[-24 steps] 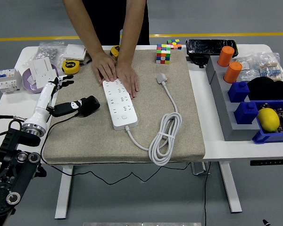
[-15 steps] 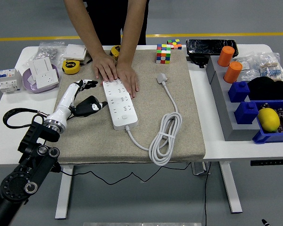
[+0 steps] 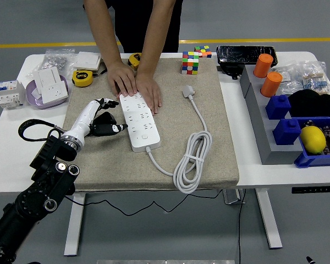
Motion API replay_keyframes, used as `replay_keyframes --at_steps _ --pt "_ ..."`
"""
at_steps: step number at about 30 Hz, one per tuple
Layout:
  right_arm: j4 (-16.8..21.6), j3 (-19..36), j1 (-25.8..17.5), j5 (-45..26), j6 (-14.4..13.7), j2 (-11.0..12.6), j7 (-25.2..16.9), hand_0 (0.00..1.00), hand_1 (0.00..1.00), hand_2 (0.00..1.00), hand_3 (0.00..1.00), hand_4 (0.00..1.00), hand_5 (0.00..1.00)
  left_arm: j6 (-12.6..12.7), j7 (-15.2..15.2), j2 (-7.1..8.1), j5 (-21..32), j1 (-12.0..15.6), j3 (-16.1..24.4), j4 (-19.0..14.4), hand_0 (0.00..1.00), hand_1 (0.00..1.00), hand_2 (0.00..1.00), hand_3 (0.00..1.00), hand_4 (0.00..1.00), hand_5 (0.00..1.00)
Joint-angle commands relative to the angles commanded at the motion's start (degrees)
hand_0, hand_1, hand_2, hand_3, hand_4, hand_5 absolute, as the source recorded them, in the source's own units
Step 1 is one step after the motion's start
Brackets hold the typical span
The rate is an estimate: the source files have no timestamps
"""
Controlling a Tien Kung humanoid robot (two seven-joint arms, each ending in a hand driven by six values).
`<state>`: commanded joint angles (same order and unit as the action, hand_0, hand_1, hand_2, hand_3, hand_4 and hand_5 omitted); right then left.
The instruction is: Pick up the plug,place it near the board,insert it into the board,press the button
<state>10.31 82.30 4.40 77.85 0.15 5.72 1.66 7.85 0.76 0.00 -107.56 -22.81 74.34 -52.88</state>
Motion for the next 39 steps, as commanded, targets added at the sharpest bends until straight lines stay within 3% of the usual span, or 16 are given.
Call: replay_keyframes --at_steps 9,10,15,16,27,28,33,34,39 --pt "0.00 -0.01 0.20 -0.10 0.02 0.04 -0.08 0.910 0.793 0.774 0.793 0.998 0.998 0.87 -0.27 0.00 -3.51 -0.29 0.91 2.67 0.845 0.830 0.758 0.724 0.932 0.150" --pt "0.00 0.01 0.21 -0.12 0.00 0.04 -0.10 0.910 0.793 0.774 0.793 0.998 0.998 0.96 -0.34 0.00 -3.89 -0.32 0.99 2.90 0.774 0.795 0.710 0.694 0.934 0.150" --pt "0.00 0.14 0.19 -0.08 0.01 0.05 -0.08 0.910 0.793 0.774 0.793 0.998 0.998 1.59 -0.86 0.00 -6.70 -0.60 1.51 4.09 0.774 0.795 0.710 0.694 0.934 0.150" --pt "0.00 0.16 0.18 -0.08 0.02 0.06 -0.08 0.910 0.793 0.774 0.793 0.998 0.998 1.78 -0.96 0.00 -7.40 -0.66 1.66 4.38 0.733 0.734 0.624 0.631 0.931 0.144" --pt "0.00 0.43 0.23 -0.02 0.02 0.08 -0.14 0.910 0.793 0.774 0.793 0.998 0.998 2.73 -1.54 0.00 -11.68 -1.31 2.72 6.13 0.700 0.687 0.575 0.590 0.922 0.145" --pt "0.00 0.46 0.24 -0.02 0.01 0.08 -0.14 0.909 0.793 0.774 0.793 0.998 0.998 2.82 -1.51 0.00 -11.83 -1.33 2.75 6.19 0.666 0.627 0.529 0.549 0.836 0.106" --pt "0.00 0.54 0.24 0.05 0.01 0.07 -0.14 0.909 0.793 0.774 0.793 0.998 0.998 3.58 -1.29 0.00 -12.27 -1.50 2.91 6.36 0.666 0.627 0.529 0.549 0.836 0.106" --pt "0.00 0.49 0.24 0.02 0.02 0.06 -0.15 0.910 0.794 0.774 0.793 0.998 0.998 3.67 -1.25 0.00 -12.29 -1.54 2.94 6.39 0.612 0.555 0.478 0.511 0.686 0.082" --pt "0.00 0.42 0.24 -0.08 0.01 0.04 -0.18 0.910 0.794 0.774 0.793 0.998 0.998 4.23 -1.33 0.00 -12.70 -1.76 2.87 6.39 0.612 0.555 0.478 0.511 0.686 0.082"
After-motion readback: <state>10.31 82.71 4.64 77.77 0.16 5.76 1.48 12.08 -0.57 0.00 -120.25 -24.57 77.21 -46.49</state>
